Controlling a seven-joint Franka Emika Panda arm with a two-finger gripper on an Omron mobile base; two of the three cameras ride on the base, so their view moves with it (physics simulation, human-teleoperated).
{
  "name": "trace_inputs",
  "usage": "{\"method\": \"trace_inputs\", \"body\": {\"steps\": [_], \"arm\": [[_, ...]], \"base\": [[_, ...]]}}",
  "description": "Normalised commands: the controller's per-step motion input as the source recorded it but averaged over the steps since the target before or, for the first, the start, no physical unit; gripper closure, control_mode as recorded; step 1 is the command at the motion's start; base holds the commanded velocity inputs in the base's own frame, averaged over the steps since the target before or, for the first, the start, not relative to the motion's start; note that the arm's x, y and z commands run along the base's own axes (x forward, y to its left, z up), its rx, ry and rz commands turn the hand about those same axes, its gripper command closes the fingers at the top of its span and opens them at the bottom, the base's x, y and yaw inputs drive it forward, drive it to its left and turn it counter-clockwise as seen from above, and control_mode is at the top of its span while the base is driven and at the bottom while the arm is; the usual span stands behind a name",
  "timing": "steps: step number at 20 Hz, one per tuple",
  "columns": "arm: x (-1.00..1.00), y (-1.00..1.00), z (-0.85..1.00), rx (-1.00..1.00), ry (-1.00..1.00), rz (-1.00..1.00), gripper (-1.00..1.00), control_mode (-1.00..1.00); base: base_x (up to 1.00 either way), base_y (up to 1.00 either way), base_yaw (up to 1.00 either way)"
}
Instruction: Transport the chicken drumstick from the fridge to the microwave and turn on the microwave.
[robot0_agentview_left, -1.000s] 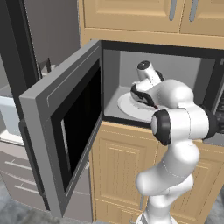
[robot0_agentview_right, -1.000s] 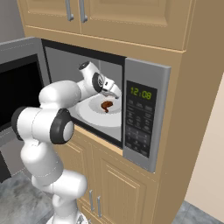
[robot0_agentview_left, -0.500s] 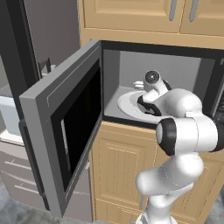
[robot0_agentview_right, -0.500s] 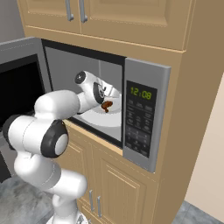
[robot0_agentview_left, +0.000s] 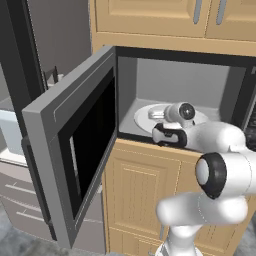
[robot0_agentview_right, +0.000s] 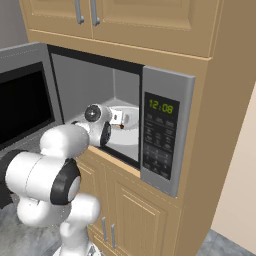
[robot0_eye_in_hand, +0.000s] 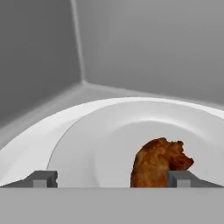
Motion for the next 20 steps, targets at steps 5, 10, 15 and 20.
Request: {"method": "trace_inputs", "body": {"steps": [5, 10, 15, 20], "arm": [[-0.53, 0.04, 0.88, -0.09, -0.05, 0.30, -1.00, -1.00], [-0.58, 0.05, 1.00, -0.10, -0.09, 0.18, -1.00, -1.00], [-0.52, 0.34, 0.93, -0.14, 0.00, 0.09, -1.00, -1.00], [-0.58, 0.32, 0.90, -0.16, 0.00, 0.04, -1.00, -1.00]], "base": [[0.00, 0.00, 0.00], [0.00, 0.00, 0.00], [0.00, 0.00, 0.00], [0.00, 0.00, 0.00]]}}
